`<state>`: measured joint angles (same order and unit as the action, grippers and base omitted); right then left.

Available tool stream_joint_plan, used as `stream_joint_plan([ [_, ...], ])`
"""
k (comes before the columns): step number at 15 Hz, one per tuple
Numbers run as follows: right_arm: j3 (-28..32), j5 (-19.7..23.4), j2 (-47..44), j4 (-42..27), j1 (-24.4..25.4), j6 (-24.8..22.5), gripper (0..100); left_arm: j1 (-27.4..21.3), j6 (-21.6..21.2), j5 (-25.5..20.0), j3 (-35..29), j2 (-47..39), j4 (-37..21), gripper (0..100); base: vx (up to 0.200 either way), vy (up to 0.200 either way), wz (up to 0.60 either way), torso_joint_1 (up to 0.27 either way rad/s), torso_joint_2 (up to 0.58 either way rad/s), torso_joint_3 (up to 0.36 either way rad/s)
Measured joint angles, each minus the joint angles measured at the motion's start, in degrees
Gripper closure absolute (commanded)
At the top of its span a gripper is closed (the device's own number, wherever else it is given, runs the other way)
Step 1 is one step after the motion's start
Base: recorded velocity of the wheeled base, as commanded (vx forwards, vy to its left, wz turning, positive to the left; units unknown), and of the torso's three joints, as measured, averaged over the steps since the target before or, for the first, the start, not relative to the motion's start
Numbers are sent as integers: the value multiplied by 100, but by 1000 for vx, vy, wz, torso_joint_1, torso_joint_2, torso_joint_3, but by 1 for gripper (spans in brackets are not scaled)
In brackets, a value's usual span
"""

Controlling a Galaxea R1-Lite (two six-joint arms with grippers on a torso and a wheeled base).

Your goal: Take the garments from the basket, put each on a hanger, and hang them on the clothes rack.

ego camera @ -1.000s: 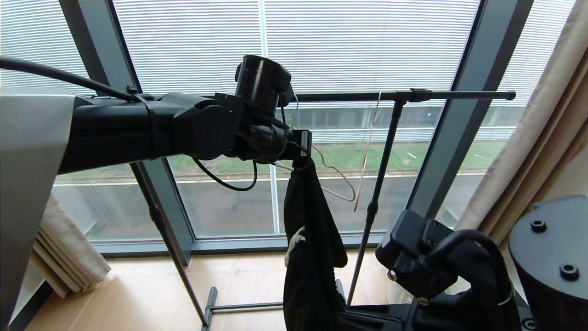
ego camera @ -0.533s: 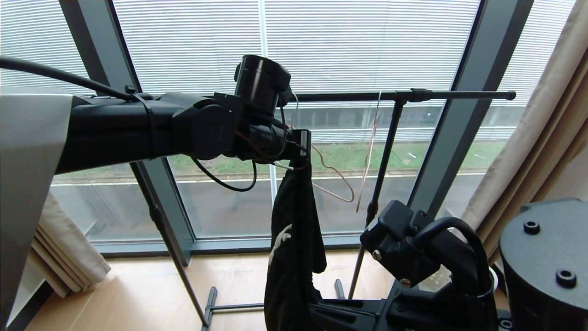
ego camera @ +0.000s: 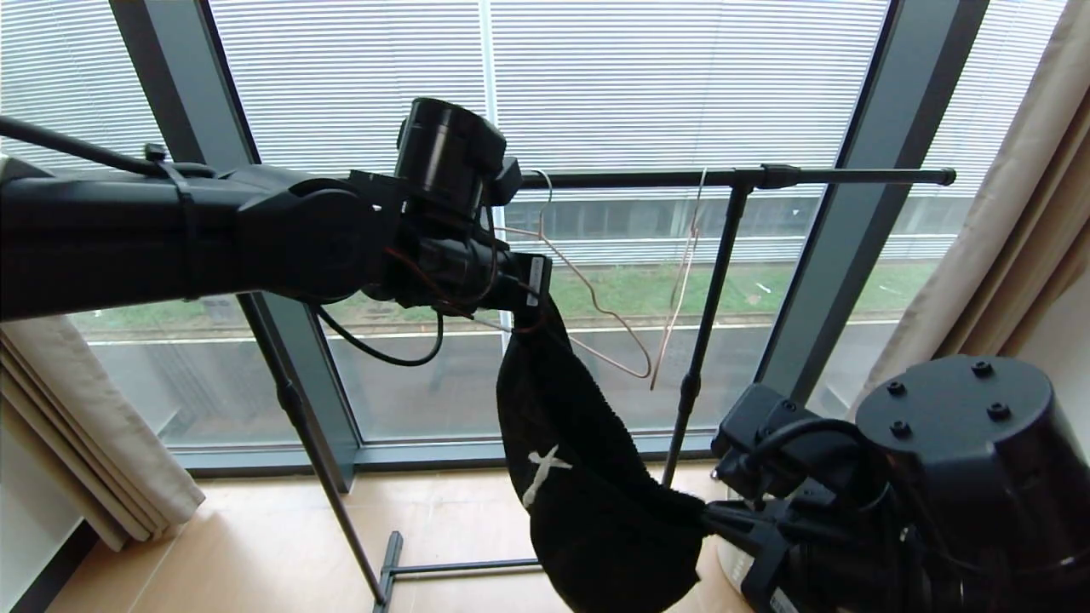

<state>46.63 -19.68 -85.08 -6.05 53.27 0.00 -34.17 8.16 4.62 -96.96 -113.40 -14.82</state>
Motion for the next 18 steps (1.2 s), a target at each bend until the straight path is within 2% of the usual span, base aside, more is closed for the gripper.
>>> stream_joint_plan([
  [2, 212, -263, -207, -7, -581, -144, 100, 57, -358, -2, 735, 489, 11, 100, 0, 0, 0, 0, 0, 0],
  [4, 814, -369, -635, 66, -1119, -189, 100, 88, -731, 0, 1687, 1080, 13, 100, 0, 0, 0, 0, 0, 0],
  [7, 1914, -369, -1308, 96, -1454, -148, 100, -98, -955, 38, 2872, 1731, 22, 100, 0, 0, 0, 0, 0, 0],
  [9, 2751, -374, -1837, 104, -1507, -11, 100, -511, -948, 71, 3465, 2010, 29, 100, 0, 0, 0, 0, 0, 0],
  [12, 3868, -380, -2616, 112, -1348, 330, 100, -1175, -619, 66, 3766, 2020, 60, 100, 0, 0, 0, 0, 0, 0],
  [14, 4480, -378, -3083, 101, -1179, 462, 100, -1657, -57, 41, 3674, 1833, 77, 100, 0, 0, 0, 0, 0, 0],
  [16, 4984, -385, -3472, 68, -1045, 670, 100, -1814, 438, 20, 3471, 1718, 82, 100, 0, 0, 0, 0, 0, 0],
  [18, 5313, -385, -3788, 55, -914, 812, 100, -1899, 610, 6, 3393, 1660, 207, 100, 0, 0, 0, 0, 0, 0],
])
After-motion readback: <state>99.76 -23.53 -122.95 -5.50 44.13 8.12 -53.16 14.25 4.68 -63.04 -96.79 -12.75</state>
